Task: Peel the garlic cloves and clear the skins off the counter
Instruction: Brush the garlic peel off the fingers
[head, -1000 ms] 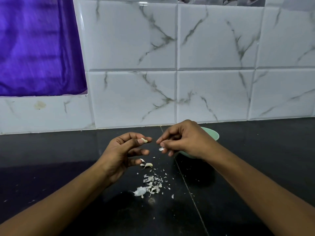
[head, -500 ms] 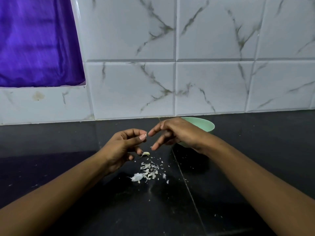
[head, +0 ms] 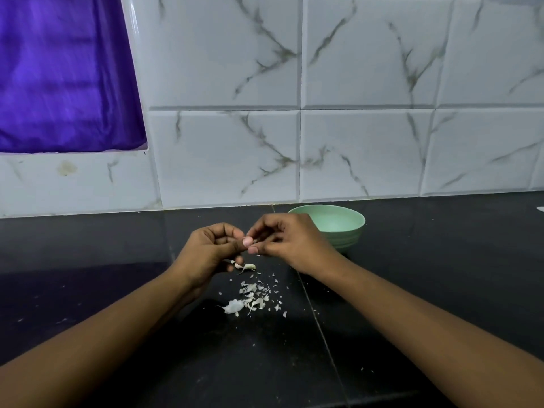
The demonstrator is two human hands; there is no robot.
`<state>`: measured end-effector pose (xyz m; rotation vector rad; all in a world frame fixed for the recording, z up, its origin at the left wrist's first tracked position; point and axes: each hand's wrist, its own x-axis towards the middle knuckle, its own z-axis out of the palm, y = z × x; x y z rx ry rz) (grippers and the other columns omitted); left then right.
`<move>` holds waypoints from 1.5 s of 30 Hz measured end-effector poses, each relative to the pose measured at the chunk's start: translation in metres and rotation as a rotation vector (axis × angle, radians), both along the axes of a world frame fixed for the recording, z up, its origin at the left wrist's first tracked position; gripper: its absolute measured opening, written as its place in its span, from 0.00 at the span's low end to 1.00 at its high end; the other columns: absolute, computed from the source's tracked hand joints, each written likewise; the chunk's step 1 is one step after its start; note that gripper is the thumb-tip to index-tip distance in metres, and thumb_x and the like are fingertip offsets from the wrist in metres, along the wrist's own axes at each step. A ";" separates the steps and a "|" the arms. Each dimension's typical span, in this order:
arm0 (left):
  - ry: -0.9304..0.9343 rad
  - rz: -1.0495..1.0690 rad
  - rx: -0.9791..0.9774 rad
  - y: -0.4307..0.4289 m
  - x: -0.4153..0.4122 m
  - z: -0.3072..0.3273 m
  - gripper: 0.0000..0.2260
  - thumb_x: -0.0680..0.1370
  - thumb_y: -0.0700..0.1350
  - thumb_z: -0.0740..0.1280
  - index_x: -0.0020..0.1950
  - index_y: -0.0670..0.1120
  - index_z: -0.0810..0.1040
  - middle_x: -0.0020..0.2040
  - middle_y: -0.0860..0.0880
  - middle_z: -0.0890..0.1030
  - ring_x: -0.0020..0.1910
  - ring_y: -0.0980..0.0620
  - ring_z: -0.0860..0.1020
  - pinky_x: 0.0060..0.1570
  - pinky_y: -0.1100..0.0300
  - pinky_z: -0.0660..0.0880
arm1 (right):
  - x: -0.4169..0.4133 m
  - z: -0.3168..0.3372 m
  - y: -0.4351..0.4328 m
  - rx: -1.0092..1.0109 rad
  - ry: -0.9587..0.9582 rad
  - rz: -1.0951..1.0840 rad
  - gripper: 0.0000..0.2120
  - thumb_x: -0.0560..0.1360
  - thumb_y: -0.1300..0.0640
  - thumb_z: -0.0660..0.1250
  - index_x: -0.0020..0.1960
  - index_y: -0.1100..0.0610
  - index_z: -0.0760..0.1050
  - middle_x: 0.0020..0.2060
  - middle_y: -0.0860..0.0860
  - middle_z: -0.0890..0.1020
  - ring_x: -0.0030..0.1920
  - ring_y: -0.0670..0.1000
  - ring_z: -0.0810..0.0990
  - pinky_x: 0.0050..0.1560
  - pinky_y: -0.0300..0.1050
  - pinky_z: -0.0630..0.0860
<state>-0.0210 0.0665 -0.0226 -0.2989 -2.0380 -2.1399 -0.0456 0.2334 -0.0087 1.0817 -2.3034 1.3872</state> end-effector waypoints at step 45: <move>0.063 0.255 -0.993 -0.041 -0.029 -0.010 0.15 0.76 0.40 0.69 0.61 0.52 0.79 0.59 0.53 0.80 0.55 0.54 0.78 0.53 0.63 0.71 | -0.035 -0.021 -0.015 0.580 0.059 -0.236 0.10 0.74 0.53 0.69 0.55 0.52 0.81 0.50 0.48 0.84 0.50 0.45 0.80 0.50 0.40 0.74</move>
